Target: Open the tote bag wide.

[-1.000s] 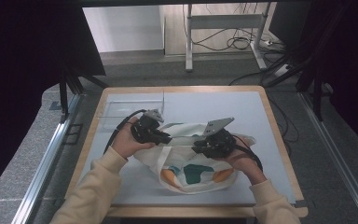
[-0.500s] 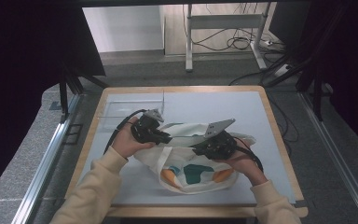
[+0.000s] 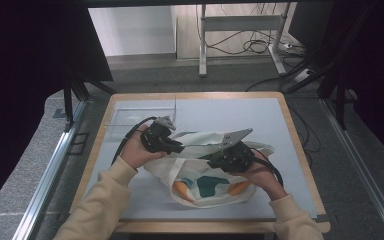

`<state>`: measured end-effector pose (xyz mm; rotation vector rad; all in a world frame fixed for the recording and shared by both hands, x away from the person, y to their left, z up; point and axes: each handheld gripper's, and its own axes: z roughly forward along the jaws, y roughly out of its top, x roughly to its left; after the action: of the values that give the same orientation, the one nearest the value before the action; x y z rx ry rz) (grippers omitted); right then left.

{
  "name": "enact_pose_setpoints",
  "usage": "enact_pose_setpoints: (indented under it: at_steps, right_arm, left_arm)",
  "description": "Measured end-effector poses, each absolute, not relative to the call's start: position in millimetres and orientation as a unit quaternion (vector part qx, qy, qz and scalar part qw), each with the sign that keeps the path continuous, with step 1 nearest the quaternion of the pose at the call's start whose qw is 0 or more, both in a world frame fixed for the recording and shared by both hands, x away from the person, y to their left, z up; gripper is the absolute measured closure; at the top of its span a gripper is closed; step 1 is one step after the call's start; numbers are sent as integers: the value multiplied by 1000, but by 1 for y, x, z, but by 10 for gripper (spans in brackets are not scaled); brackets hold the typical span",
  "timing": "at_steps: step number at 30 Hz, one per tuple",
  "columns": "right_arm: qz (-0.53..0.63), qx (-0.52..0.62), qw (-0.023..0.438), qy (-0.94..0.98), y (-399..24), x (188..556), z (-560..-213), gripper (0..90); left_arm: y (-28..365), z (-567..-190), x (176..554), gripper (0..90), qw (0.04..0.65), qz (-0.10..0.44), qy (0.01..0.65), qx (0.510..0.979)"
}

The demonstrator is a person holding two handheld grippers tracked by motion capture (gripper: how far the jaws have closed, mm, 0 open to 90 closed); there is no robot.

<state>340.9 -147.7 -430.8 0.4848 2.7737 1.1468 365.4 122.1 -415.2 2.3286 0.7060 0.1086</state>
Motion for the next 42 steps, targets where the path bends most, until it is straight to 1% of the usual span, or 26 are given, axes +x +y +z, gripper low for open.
enact_pose_setpoints:
  at_steps: [29,42]
  right_arm:
    - [379,167,39,909,-150,336,-434,858]
    - [384,165,34,908,-153,330,-433,861]
  left_arm:
    - [123,-414,371,804,351,44,281,892]
    - [124,-410,375,806,350,54,285,891]
